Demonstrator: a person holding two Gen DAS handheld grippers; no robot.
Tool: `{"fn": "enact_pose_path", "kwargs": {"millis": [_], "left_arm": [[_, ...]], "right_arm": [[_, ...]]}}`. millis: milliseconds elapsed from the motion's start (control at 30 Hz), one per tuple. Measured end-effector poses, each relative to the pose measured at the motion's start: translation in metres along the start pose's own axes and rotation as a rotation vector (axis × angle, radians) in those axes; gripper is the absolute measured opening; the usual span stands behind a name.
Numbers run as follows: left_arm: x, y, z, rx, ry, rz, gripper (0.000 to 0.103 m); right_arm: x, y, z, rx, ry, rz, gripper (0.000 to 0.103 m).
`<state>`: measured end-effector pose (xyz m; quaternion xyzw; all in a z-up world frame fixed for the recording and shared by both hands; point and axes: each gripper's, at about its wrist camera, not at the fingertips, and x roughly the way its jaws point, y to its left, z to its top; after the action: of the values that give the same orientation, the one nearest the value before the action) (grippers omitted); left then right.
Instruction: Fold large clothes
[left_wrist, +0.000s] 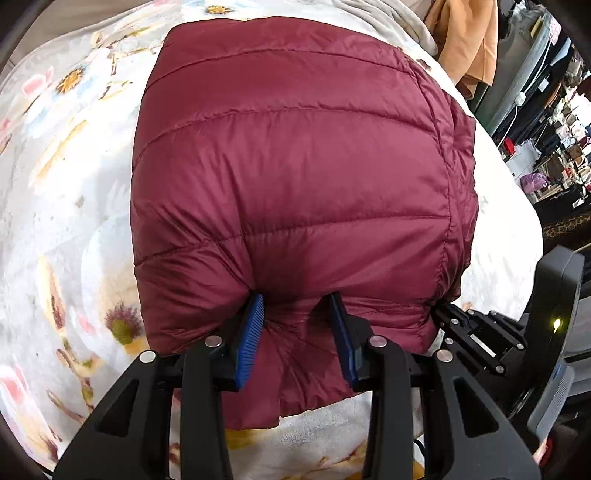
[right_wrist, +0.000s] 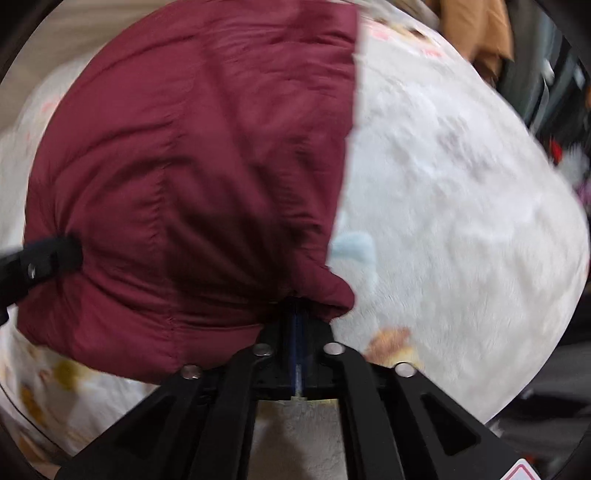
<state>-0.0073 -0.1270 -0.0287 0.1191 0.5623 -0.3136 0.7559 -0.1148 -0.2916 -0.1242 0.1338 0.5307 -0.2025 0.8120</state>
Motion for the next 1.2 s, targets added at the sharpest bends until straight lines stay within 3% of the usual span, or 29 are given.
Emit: {"fn": "enact_pose_path", "kwargs": {"millis": [67,167,333,433,567,633,700,767,833,867,933,1033,1100,1200], "left_arm": [[-0.001,0.000,0.000,0.001,-0.004,0.006,0.035],[-0.005,-0.001,0.001,0.007,-0.015,0.013,0.036],[-0.012,0.005,0.002,-0.026,-0.027,0.003,0.036],[-0.025,0.015,0.005,-0.084,-0.053,-0.028,0.037],[-0.044,0.031,0.009,-0.141,-0.125,-0.022,0.042],[-0.046,0.033,0.012,-0.144,-0.137,-0.012,0.046],[-0.042,0.034,0.015,-0.138,-0.126,0.002,0.046],[-0.037,0.032,0.017,-0.128,-0.114,0.022,0.046],[-0.030,0.031,0.018,-0.113,-0.107,0.044,0.046],[-0.026,0.029,0.018,-0.104,-0.105,0.044,0.046],[-0.022,0.023,0.020,-0.078,-0.103,0.050,0.046],[-0.013,0.016,0.022,-0.065,-0.070,0.104,0.047],[-0.011,0.019,0.022,-0.077,-0.059,0.105,0.047],[-0.011,0.017,0.023,-0.077,-0.056,0.112,0.047]], "right_arm": [[-0.003,0.001,0.002,-0.012,0.013,-0.004,0.005],[-0.031,-0.023,0.010,0.154,-0.010,0.123,0.004],[-0.077,-0.059,0.057,0.276,-0.151,0.221,0.006],[-0.072,-0.073,0.091,0.328,-0.168,0.257,0.010],[-0.039,-0.076,0.123,0.372,-0.097,0.326,0.025],[-0.018,-0.071,0.135,0.379,-0.046,0.345,0.022],[0.004,-0.063,0.147,0.381,-0.004,0.386,0.005],[0.004,-0.054,0.154,0.382,-0.022,0.416,0.004],[-0.001,-0.041,0.164,0.342,-0.066,0.391,0.003],[0.007,-0.030,0.169,0.292,-0.061,0.339,0.002],[0.030,-0.019,0.172,0.228,-0.020,0.277,0.000],[0.029,-0.009,0.178,0.157,0.015,0.204,0.001],[0.002,-0.007,0.178,0.136,-0.029,0.141,0.002],[-0.059,-0.012,0.153,0.118,-0.164,0.167,0.002]]}}
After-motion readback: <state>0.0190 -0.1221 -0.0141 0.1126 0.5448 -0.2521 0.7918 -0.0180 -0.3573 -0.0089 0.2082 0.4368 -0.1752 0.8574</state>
